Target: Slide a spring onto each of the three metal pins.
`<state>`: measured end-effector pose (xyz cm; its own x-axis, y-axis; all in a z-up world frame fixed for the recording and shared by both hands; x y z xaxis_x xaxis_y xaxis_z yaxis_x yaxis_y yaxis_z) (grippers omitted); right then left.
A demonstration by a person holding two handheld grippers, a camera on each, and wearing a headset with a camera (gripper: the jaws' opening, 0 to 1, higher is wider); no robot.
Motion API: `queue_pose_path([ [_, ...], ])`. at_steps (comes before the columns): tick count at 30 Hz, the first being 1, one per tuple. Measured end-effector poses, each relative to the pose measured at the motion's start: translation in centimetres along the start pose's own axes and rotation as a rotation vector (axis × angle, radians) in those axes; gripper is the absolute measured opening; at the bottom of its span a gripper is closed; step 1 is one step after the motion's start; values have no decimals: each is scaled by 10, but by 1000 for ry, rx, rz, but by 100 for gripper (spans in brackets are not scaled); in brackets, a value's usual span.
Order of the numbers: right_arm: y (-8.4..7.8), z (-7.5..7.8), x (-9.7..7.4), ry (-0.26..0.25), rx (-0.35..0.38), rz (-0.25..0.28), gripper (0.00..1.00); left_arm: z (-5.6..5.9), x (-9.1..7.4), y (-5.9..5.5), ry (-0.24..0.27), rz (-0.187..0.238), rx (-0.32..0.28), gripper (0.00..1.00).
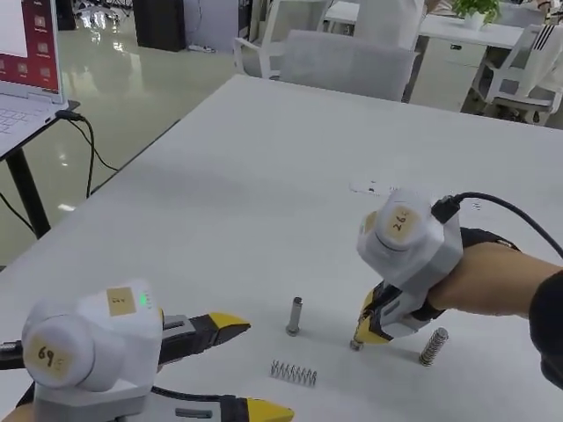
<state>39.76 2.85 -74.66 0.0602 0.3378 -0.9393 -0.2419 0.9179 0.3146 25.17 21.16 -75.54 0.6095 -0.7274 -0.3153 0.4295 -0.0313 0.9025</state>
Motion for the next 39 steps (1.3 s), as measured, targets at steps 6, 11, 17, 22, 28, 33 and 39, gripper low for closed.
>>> queue_pose_path([
  [6, -3, 0, 3, 0, 11, -1, 9, 0, 0, 0, 0, 2, -1, 56],
  [11, -5, 0, 8, -5, 15, -8, 9, 0, 0, -1, 0, -1, -2, 56],
  [17, -5, 1, 8, -6, 20, -4, 9, -1, 0, 0, 1, 2, -2, 56],
  [22, -5, 2, 8, -15, 19, -5, 10, -1, 1, -1, -2, 2, -1, 56],
  [28, -7, 1, 5, -22, 28, 1, 15, -1, 2, 0, -6, 2, 1, 55],
  [33, -3, -1, -3, -36, 21, 9, 18, 0, 3, 0, -11, 0, 4, 55],
  [39, 11, -5, -19, -57, -4, 31, 20, 1, 3, -1, -17, -5, 7, 55],
])
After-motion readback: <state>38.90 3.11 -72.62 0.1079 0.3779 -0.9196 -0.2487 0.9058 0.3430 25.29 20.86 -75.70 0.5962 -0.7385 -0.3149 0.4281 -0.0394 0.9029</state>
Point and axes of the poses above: the centre of the closed fingertips' face, and the gripper's own axes: x roughly forward along the fingers, z roughly to its right, y roughly out of its top, the point moved 10 cm from there along -x, roughly backward along the fingers, and after that the axes turned 12 degrees about -x, right-handed, at the moved point
